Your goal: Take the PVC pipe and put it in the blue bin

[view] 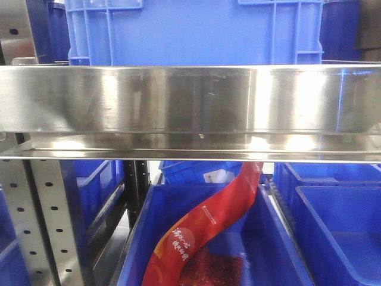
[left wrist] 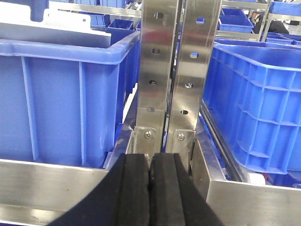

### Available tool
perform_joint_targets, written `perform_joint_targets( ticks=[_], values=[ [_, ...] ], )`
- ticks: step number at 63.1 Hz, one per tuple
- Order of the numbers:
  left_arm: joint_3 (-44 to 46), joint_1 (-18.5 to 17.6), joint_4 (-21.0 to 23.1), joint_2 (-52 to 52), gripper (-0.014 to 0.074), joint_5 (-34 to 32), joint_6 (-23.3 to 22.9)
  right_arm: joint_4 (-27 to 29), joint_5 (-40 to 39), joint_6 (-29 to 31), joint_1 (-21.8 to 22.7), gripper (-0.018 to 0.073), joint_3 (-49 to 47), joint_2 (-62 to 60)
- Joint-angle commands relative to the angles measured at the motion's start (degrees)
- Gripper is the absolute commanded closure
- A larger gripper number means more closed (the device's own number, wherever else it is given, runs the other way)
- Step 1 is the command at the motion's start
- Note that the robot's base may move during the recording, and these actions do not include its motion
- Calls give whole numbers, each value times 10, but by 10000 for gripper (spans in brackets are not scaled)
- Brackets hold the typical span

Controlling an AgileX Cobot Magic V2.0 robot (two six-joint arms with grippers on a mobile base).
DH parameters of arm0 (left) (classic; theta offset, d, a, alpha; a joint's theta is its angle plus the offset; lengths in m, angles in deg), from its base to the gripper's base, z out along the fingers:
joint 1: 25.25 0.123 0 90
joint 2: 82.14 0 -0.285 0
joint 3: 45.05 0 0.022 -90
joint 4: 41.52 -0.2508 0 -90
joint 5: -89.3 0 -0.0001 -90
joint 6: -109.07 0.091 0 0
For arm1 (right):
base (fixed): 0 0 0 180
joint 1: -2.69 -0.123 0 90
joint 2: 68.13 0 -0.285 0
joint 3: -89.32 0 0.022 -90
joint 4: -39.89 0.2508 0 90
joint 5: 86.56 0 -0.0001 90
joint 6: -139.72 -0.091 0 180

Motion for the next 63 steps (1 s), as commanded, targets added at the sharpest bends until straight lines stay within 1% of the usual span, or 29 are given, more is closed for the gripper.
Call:
perform_joint_targets(
  ticks=[1, 9, 15, 23, 26, 29, 35, 38, 40, 44, 48, 53, 63],
  values=[
    [-11, 3, 2, 5, 707, -21, -5, -1, -14, 3, 3, 727, 0, -2],
    [-48, 3, 2, 23, 707, -34, -5, -1, -14, 3, 3, 727, 0, -2],
    [-100, 3, 3, 61, 707, -59, -5, -1, -14, 3, 3, 727, 0, -2],
    [-196, 3, 10, 131, 707, -153, -5, -1, -14, 3, 3, 727, 0, -2],
    [-230, 3, 9, 131, 707, -181, -5, -1, -14, 3, 3, 727, 0, -2],
    [-260, 3, 9, 131, 707, -235, -5, -1, -14, 3, 3, 727, 0, -2],
    [-314, 3, 9, 131, 707, -320, -5, -1, -14, 3, 3, 727, 0, -2],
    [-314, 3, 9, 131, 707, -349, -5, -1, -14, 3, 3, 727, 0, -2],
    [-314, 3, 9, 131, 707, -329, 0, -1, -14, 3, 3, 727, 0, -2],
    [-314, 3, 10, 131, 707, -328, 11, -1, -15, 3, 3, 727, 0, -2],
    [-314, 3, 21, 131, 707, -317, 33, -1, -15, 3, 3, 727, 0, -2],
    [-314, 3, 54, 131, 707, -301, 63, -1, -15, 3, 3, 727, 0, -2],
    [-314, 3, 77, 131, 707, -299, 66, -1, -15, 3, 3, 727, 0, -2]
  ],
)
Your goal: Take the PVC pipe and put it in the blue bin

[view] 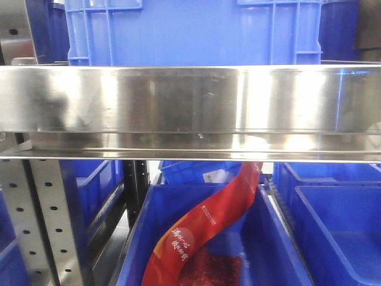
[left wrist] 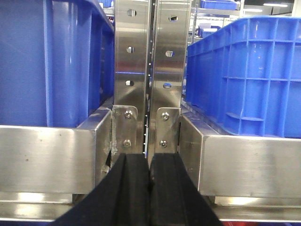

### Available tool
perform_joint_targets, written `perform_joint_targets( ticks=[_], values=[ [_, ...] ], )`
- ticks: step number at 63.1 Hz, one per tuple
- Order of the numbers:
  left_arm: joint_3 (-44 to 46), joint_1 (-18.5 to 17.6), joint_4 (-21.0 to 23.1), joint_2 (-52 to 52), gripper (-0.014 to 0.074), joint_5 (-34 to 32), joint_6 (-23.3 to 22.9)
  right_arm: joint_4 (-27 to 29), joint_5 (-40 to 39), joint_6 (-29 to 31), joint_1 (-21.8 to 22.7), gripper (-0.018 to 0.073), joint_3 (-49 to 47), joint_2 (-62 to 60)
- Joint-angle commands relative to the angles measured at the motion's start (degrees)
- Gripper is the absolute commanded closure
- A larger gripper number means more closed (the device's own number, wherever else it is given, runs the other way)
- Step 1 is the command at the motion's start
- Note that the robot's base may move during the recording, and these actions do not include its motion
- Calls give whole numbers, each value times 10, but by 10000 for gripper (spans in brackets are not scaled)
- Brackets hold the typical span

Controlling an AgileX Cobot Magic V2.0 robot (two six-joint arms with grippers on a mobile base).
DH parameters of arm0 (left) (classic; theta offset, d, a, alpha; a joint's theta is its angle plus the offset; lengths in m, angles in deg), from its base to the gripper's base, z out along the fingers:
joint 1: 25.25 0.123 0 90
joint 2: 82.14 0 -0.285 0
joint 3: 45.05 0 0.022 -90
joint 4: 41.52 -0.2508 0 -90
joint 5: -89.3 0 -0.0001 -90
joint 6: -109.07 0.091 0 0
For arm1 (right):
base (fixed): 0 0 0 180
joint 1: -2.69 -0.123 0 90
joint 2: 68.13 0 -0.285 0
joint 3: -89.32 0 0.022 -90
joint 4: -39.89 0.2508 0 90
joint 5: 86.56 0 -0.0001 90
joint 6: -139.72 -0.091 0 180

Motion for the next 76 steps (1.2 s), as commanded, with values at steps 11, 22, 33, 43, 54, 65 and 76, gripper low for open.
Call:
perform_joint_targets(
  ticks=[11, 22, 33, 43, 54, 65, 76],
  values=[
    [0, 3, 40, 3, 707, -5, 29, -1, -13, 2, 3, 727, 0, -2],
    [0, 3, 58, 3, 707, 0, 35, -1, -13, 2, 3, 727, 0, -2],
    [0, 3, 58, 3, 707, 0, 35, -1, -13, 2, 3, 727, 0, -2],
    [0, 3, 58, 3, 707, 0, 35, -1, -13, 2, 3, 727, 0, -2],
    [0, 3, 58, 3, 707, 0, 35, -1, -13, 2, 3, 727, 0, -2],
    [0, 3, 58, 3, 707, 0, 35, -1, -13, 2, 3, 727, 0, -2],
    [0, 3, 58, 3, 707, 0, 35, -1, -13, 2, 3, 727, 0, -2]
  ],
)
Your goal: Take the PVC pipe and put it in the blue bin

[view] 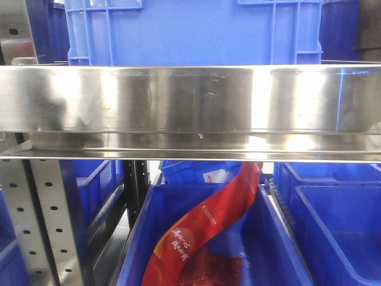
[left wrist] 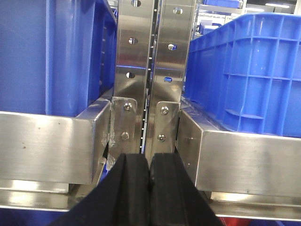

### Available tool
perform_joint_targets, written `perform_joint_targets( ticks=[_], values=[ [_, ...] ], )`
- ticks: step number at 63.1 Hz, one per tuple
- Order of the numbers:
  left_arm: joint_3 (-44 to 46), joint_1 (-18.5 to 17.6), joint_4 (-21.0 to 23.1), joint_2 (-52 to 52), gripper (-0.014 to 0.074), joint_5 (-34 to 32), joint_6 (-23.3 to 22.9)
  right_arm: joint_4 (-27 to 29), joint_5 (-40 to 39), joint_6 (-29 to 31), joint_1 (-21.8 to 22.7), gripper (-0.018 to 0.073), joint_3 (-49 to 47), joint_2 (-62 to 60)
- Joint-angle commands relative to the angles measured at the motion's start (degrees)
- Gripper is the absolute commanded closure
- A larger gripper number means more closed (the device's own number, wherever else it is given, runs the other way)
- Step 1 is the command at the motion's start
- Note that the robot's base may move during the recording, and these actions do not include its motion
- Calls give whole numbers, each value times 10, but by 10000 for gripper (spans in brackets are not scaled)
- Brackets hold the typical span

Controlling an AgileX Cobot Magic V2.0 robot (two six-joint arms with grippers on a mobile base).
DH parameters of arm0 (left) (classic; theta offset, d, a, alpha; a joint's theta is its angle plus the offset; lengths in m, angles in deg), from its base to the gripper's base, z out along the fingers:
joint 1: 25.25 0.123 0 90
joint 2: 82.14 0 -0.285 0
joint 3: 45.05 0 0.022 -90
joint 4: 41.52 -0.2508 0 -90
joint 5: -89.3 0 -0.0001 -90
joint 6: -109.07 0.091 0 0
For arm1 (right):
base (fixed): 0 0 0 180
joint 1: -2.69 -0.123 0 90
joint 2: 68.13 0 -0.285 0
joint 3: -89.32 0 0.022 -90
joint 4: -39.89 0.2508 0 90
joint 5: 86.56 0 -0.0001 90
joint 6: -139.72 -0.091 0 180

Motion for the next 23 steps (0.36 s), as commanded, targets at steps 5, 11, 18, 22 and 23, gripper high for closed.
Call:
perform_joint_targets(
  ticks=[5, 11, 18, 22, 23],
  values=[
    [1, 3, 3, 3, 707, -9, 2, -1, -13, 2, 3, 727, 0, -2],
    [1, 3, 3, 3, 707, -9, 2, -1, -13, 2, 3, 727, 0, -2],
    [1, 3, 3, 3, 707, -9, 2, -1, -13, 2, 3, 727, 0, -2],
    [1, 3, 3, 3, 707, -9, 2, -1, -13, 2, 3, 727, 0, -2],
    [1, 3, 3, 3, 707, -9, 2, -1, -13, 2, 3, 727, 0, -2]
  ],
)
